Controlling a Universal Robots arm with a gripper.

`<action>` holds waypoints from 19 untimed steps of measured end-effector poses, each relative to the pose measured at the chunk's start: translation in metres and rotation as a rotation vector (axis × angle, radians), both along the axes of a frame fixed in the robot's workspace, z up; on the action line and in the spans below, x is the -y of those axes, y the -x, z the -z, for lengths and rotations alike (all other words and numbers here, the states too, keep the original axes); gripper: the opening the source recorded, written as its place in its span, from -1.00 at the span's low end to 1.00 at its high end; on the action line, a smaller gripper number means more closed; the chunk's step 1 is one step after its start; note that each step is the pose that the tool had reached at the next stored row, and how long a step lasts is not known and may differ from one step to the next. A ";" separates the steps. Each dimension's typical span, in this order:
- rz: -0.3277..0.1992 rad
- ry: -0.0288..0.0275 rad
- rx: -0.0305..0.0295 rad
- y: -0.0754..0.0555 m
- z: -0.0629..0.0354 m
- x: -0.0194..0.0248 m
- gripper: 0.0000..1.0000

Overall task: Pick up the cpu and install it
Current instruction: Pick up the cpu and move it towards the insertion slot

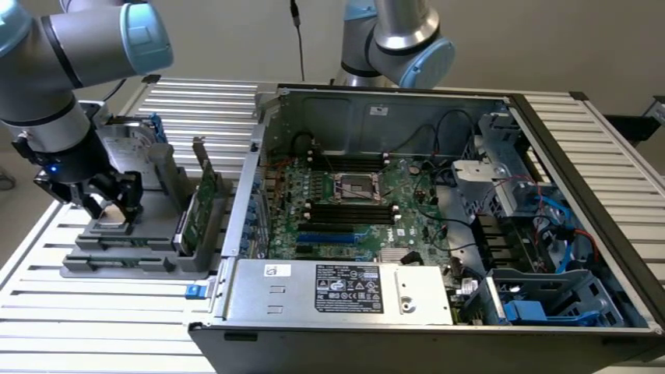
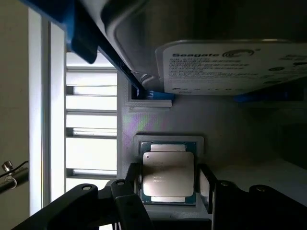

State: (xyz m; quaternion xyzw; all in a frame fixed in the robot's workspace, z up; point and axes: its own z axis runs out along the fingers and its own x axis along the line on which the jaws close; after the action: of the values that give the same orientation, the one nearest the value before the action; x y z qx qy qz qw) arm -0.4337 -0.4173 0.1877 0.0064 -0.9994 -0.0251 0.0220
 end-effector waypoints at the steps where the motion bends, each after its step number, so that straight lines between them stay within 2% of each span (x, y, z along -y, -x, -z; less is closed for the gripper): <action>1: 0.000 0.0001 -0.0002 0.000 0.0001 0.0000 0.19; 19: -0.001 0.0000 -0.0066 0.000 0.0022 0.0003 0.19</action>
State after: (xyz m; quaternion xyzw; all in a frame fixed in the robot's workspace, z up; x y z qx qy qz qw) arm -0.4337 -0.4176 0.1854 0.0066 -0.9993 -0.0251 0.0253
